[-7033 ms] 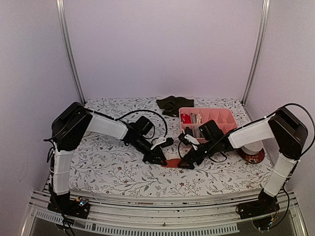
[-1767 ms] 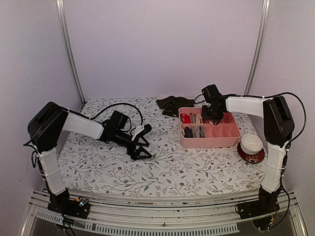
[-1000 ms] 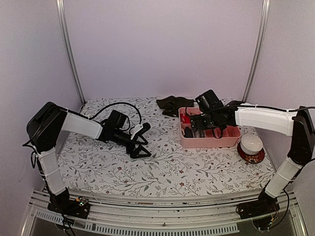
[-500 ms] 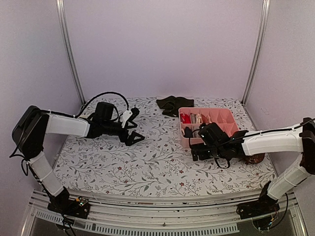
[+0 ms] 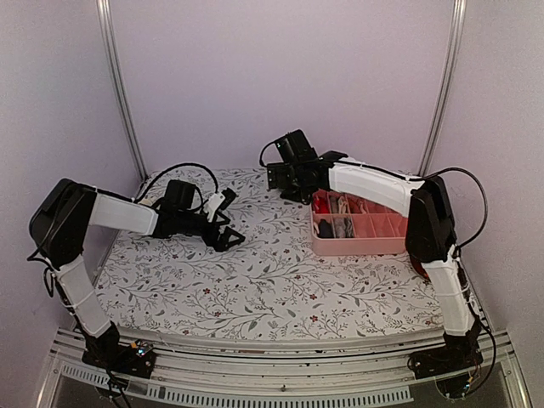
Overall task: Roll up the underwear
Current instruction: Move the underwear to the center of the board.
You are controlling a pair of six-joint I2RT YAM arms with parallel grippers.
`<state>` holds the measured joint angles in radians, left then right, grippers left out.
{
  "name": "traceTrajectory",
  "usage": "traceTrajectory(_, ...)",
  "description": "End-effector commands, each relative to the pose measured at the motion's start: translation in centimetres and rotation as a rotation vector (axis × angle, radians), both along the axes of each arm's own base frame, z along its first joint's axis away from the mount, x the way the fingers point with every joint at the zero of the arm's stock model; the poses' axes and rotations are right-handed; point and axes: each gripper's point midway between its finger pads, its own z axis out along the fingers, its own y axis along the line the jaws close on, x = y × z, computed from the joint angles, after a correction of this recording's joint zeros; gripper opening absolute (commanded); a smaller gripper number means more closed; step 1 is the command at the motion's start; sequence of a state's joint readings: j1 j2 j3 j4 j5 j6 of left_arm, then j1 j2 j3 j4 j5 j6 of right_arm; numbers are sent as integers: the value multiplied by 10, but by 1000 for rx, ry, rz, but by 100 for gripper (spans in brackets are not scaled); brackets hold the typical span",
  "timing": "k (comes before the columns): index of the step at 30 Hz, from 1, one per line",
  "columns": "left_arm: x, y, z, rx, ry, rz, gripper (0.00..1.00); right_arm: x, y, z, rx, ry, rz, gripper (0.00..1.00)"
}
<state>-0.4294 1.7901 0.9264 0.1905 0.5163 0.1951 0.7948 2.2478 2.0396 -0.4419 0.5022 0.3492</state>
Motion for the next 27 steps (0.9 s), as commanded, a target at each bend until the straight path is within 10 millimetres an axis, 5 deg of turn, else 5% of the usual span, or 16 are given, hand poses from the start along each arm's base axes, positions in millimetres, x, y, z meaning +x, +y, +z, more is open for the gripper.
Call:
traceTrajectory(1,7,-2,9,-36,-11,-4,98,55,-34,-57,-65,121,-29,97)
traceTrajectory(7,3,-5,9,-50,-2,-29,98,101,-47,-78,48,105,33,91)
traceTrajectory(14,4,-10,2,-51,26,-60,99,123,-61,-76,-3,49,89,91)
traceTrajectory(19,34,-23,3,11,7,-88,98,108,-66,-47,-23,15,135,93)
traceTrajectory(23,85,-36,-6,113,6,-84,99,85,-67,-20,0,20,154,95)
traceTrajectory(27,115,-49,-19,163,41,-76,99,56,-71,-24,9,59,144,95)
